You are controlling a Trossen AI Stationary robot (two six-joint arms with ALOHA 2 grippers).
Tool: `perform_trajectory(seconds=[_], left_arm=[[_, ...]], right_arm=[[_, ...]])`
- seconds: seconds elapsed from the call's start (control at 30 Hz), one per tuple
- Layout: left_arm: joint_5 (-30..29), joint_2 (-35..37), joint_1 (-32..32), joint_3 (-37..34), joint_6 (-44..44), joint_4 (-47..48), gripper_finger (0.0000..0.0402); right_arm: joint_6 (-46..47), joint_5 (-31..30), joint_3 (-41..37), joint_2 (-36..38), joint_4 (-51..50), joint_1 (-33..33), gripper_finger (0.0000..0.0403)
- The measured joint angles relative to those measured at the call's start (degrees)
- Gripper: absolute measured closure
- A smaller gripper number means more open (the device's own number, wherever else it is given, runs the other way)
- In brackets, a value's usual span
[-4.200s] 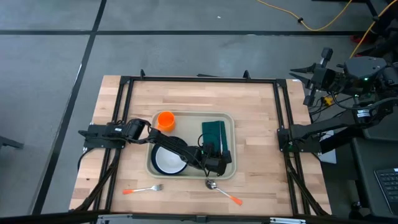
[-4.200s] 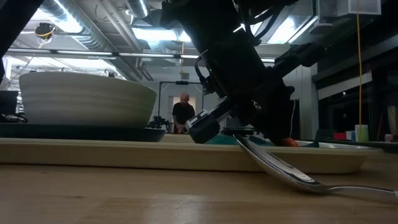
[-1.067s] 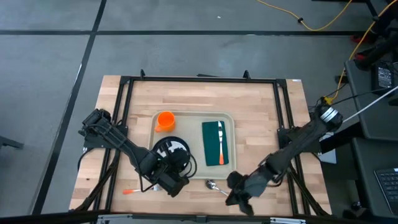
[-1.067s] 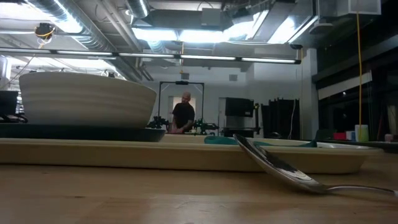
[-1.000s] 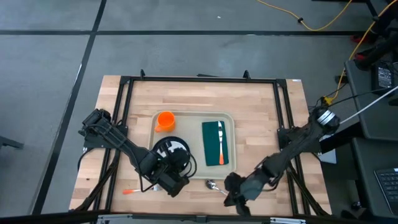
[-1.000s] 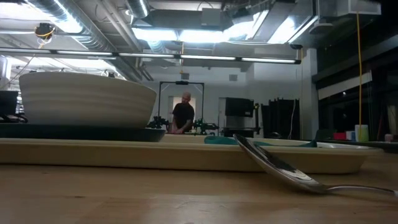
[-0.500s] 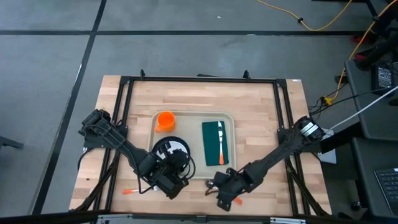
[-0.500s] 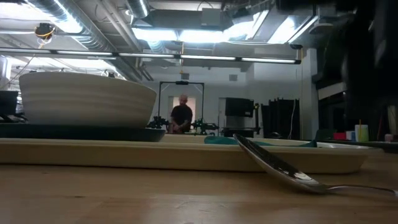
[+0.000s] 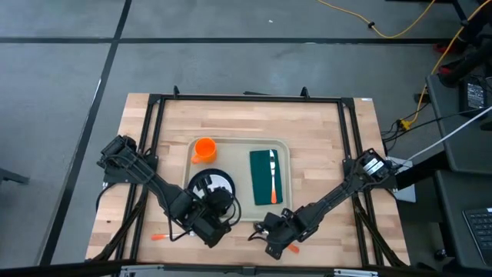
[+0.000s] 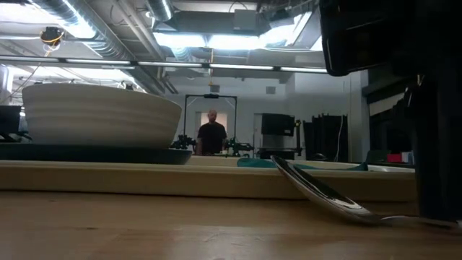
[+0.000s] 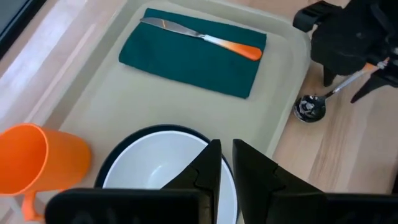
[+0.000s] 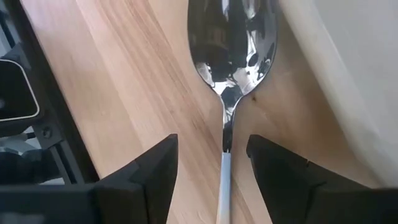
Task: Set up tray
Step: Put the orange spoon on the dark green napkin
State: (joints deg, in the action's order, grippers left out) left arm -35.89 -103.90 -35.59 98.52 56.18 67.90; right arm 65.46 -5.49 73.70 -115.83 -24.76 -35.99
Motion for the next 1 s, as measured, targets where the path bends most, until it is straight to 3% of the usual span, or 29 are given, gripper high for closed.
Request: perform_trajectory(seconds=[0.33,0.53,0.67,1.0], left_arm=[[1.92,-0.02,-0.07,0.0,-1.49,0.0,0.0366],[1.94,-0.02,-0.11,0.0,-1.51,0.02,0.0364],[1.92,-0.02,-0.15,0.0,-2.72,0.02,0.0368],[1.34,-0.02,-0.15,0.0,-2.99,0.04,0.0364]], right_arm=[[-1.46,-1.86,-0.01,-1.14,-1.53,0.49,0.0199],[-1.79,0.12,0.43,-3.58,-1.96,0.49,0.0199],[-1.75,-2.52,1.29,-3.7,-3.73,0.33,0.0202],[-4.3,-3.55,1.8,-3.87,-6.01,0.53,0.028]])
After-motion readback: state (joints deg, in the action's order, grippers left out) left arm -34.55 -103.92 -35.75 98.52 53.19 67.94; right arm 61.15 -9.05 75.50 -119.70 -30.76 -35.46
